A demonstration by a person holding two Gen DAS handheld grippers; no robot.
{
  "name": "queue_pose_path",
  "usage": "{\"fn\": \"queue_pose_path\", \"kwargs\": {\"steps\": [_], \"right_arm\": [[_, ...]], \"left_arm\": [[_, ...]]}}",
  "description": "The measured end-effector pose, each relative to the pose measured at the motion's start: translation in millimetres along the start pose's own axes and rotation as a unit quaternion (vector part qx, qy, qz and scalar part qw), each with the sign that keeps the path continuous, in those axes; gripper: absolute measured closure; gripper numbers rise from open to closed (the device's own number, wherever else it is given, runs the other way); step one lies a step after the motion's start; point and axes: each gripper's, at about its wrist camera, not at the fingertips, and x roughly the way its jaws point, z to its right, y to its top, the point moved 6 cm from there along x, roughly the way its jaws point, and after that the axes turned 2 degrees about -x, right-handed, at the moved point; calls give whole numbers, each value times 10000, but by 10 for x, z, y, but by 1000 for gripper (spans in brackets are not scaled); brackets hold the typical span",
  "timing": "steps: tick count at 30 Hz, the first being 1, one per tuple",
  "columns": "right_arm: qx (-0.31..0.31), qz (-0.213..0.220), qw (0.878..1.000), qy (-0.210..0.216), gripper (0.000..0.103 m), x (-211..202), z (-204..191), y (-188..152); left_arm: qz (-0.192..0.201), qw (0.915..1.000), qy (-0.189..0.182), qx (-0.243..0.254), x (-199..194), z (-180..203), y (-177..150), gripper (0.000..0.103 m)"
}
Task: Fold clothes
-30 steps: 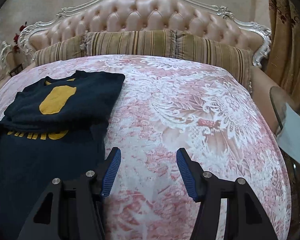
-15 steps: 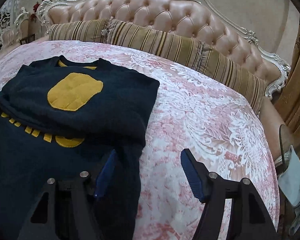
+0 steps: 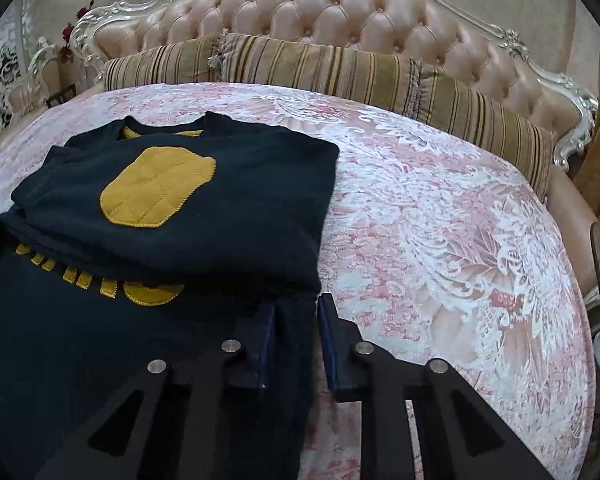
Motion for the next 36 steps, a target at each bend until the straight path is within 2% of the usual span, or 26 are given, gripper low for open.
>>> {"fn": "queue_pose_path", "kwargs": {"steps": [8,12,15,16,17,18,20,22,24,25,26,27,36], "right_arm": [[-40,-4,10000,-51,83,-6,0,-22],[-124,4,9999,-116,83,-2,-12,-19],[-161,-13,9997,-163,83,0,-17,-11],[-173,-19,9997,-179,83,0,-19,-9],[-185,-24,9996,-194,83,1,-20,-6],[-217,-39,9995,-247,82,-1,-28,1],[-263,-42,9990,-363,77,-6,-44,11],[-285,-30,9986,-450,76,-13,-59,20],[-296,-13,9984,-479,76,-22,-78,29],[-306,6,9985,-453,76,-26,-94,36],[-318,25,9986,-421,76,-30,-111,43],[-335,26,9986,-415,76,-27,-125,47],[-273,-80,9990,-334,81,5,-64,16]], "left_arm": [[-47,9987,-267,-439,13,-86,-58,84],[-23,9991,-214,-357,29,-69,-50,84],[36,9999,36,-106,24,-22,-53,74],[64,9997,256,-11,20,-14,-56,60],[90,9987,492,89,15,-8,-58,53],[119,9982,566,150,2,5,-51,53],[173,9975,640,256,-25,34,-37,54],[241,9963,704,438,-37,97,-27,62],[286,9951,741,593,-42,148,-19,65],[291,9947,742,645,-39,162,-17,69],[296,9944,743,697,-37,177,-14,80],[243,9950,678,697,-34,174,-32,84],[179,9948,754,661,-29,147,-37,84]]}}
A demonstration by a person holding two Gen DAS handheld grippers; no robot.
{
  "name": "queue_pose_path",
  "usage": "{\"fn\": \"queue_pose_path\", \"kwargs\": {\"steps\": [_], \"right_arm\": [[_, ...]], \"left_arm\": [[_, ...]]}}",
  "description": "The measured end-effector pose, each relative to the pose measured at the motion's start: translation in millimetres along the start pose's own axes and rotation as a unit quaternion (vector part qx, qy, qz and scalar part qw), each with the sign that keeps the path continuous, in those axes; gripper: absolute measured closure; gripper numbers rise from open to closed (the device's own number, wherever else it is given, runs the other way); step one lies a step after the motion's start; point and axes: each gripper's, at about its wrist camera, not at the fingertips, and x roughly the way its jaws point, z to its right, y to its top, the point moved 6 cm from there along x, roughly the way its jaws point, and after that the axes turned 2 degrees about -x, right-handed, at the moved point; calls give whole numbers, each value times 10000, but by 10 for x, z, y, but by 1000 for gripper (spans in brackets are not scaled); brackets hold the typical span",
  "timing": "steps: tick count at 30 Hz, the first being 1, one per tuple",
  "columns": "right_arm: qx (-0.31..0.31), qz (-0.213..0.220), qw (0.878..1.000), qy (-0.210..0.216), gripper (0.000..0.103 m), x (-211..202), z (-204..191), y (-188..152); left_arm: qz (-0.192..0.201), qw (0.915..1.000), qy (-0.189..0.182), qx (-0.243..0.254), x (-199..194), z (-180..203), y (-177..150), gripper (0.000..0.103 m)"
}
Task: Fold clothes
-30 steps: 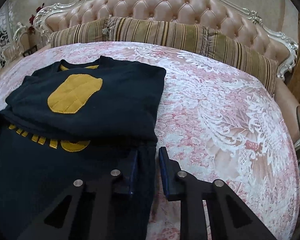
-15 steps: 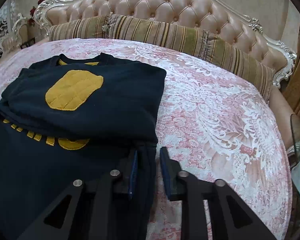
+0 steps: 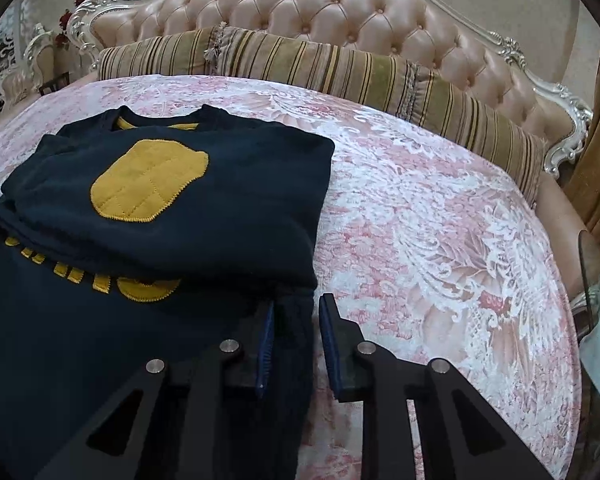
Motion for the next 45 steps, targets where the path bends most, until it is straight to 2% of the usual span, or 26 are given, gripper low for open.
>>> {"fn": "queue_pose_path", "kwargs": {"steps": [16,18,20,22,25,26,27,29,32,34,35,36,37,39,41,45], "right_arm": [[-120,-23,9999,-15,82,-11,-9,-8],[-210,-77,9997,-29,77,-47,-15,-21],[-268,-127,9996,-12,76,-155,23,-36],[-332,-55,9994,-121,76,-348,107,-20],[-487,286,9981,-233,74,-734,199,170],[-591,478,9971,-103,68,-864,141,306],[-703,676,9952,50,52,-994,72,446],[-1070,976,9877,586,31,-1123,-274,785],[-1546,1316,9710,1261,31,-1178,-835,1232],[-1810,1189,9584,1861,33,-963,-1316,1497],[-1904,1030,9538,2082,40,-812,-1577,1605],[-2038,784,9565,1935,50,-586,-1837,1706],[-2174,625,9582,1752,54,-418,-2036,1763],[-2289,368,9533,1936,65,-201,-2331,1806],[-2356,189,9495,2064,68,-53,-2574,1826],[-2527,23,9457,2042,68,137,-2797,1797]], "left_arm": [[-49,9999,3,-104,14,-33,-17,84],[-45,9999,19,-104,14,-35,-20,80],[-61,9995,-44,-296,15,-91,-28,63],[-81,9990,-110,-423,6,-137,-41,51],[-110,9979,-209,-599,-9,-203,-61,51],[-110,9978,-242,-604,-19,-206,-66,51],[-107,9978,-275,-596,-29,-203,-70,51],[-56,9970,-375,-669,-56,-218,-73,51],[62,9975,-320,-629,-74,-223,-59,51],[90,9983,-262,-519,-69,-199,-43,51],[71,9985,-250,-472,-58,-186,-42,51],[64,9985,-297,-461,-56,-180,-45,53],[62,9983,-358,-458,-57,-176,-47,60],[15,9975,-474,-533,-40,-191,-50,62],[8,9970,-523,-574,-38,-190,-49,63],[-6,9967,-553,-592,-30,-184,-45,65]]}}
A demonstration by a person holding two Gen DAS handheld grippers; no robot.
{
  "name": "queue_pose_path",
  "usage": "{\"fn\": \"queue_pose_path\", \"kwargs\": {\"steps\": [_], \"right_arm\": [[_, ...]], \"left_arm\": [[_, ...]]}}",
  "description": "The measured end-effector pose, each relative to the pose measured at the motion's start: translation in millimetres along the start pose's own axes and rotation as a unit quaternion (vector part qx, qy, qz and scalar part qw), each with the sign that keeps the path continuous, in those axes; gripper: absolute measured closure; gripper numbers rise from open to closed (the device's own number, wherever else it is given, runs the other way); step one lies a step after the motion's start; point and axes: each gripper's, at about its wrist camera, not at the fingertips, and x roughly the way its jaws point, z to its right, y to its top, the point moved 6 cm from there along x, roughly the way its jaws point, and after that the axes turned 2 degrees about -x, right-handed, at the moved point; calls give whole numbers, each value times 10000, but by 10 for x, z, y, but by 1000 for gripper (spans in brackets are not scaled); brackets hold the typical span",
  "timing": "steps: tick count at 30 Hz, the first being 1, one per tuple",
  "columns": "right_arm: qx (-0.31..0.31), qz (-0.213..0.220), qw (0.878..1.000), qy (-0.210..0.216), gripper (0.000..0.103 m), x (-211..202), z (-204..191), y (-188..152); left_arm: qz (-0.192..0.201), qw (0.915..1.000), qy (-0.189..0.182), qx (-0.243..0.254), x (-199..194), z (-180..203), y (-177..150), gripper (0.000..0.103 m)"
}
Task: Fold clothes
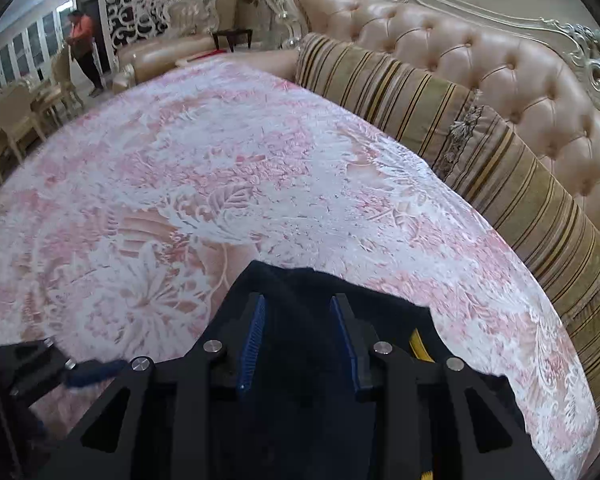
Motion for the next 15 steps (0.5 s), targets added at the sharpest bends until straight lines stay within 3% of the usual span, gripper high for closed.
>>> {"fn": "queue_pose_path", "kwargs": {"steps": [10,11,12,13,15], "right_arm": [[-457,-437,9979,165,68,421,-162,29],[-422,-430,9980,171,74,436,-151,26],[-382,-426,9981,248,90,447,-154,24],[-382,-444,9979,262,90,466,-171,24],[-322,-424,9984,200,94,468,-168,35]], "left_arm": [[-17,9998,-121,-136,11,-20,18,66],[-25,9998,-149,-122,12,-9,18,66],[-34,9998,-183,-102,14,5,17,69],[-43,9997,-216,-82,15,19,15,87],[-79,9999,-92,-20,25,41,7,87]]}}
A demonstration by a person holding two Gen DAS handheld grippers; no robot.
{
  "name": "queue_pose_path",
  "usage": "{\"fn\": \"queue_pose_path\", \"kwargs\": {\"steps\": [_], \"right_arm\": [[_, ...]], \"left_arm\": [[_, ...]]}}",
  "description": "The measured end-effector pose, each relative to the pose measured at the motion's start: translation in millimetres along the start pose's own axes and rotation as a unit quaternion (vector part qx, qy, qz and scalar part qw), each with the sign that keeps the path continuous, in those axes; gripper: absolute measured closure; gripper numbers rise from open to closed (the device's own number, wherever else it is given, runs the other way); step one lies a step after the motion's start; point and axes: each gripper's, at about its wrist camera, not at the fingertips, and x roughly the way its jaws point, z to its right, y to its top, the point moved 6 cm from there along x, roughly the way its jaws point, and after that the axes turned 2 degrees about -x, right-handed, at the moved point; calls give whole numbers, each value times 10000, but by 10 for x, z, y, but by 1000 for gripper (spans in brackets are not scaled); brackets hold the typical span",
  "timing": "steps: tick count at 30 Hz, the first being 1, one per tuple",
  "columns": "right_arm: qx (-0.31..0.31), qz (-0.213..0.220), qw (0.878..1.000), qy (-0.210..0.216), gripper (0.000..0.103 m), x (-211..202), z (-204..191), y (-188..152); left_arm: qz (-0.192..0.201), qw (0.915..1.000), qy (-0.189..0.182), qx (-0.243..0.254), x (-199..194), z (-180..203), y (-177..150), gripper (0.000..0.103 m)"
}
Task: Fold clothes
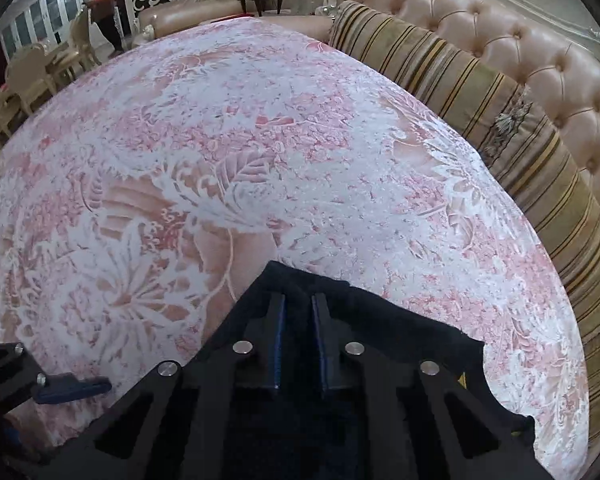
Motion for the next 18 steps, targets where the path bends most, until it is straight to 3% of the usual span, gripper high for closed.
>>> {"fn": "queue_pose_path", "kwargs": {"steps": [10,13,14,18], "right_arm": [[563,156,9982,107,95,21,78,4],[527,174,9984,59,94,1,73,-6],[556,188,9983,72,93,-29,84,-5],[593,538,9968,-90,85,-503,180,-71]], "left_arm": [[-98,9998,62,-144,-9,-19,-16,87],[-88,9993,-141,-337,-5,-76,-14,81],[-103,9988,-253,-405,-25,-94,-24,75],[113,9963,-560,-649,-300,-172,-12,65]]}}
